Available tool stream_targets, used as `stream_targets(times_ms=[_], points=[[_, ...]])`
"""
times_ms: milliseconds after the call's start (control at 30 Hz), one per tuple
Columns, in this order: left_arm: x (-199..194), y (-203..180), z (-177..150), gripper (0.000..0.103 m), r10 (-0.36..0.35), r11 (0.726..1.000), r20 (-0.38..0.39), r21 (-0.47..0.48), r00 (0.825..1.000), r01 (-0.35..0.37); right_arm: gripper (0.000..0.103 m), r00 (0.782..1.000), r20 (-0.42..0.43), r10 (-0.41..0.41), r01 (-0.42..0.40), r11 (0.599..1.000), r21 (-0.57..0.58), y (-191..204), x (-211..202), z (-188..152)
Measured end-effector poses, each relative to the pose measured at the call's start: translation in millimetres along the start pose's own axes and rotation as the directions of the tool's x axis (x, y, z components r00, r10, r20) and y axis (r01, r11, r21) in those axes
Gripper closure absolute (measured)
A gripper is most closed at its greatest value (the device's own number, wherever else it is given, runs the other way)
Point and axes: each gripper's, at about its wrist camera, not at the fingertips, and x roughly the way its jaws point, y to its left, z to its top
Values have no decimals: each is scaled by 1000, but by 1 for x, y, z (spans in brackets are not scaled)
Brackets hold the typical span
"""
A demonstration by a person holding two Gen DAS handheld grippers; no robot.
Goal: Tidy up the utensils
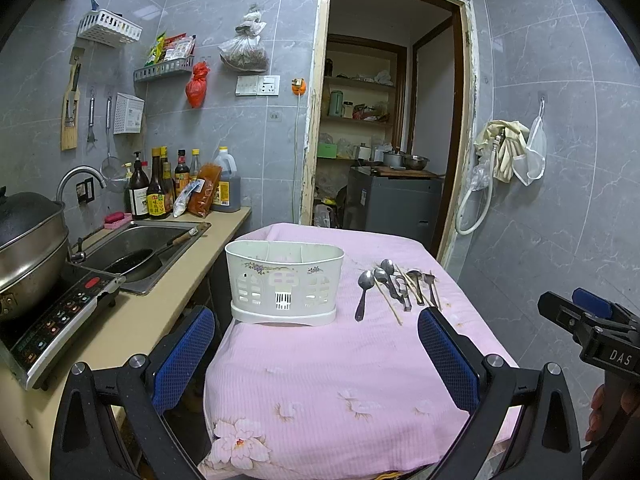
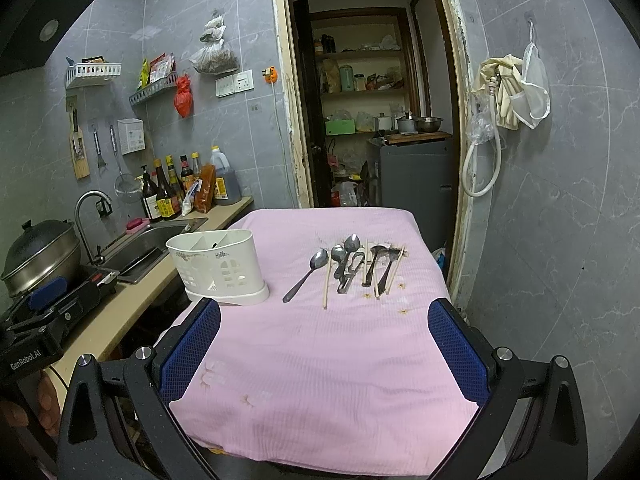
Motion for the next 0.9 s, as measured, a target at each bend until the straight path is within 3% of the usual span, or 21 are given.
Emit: stream_targets(times_ms=[900], points=[[0,2,0,0,0,1000,-1,3,1000,0,1,1000,-2,1,-1,1000,0,7,1,-3]])
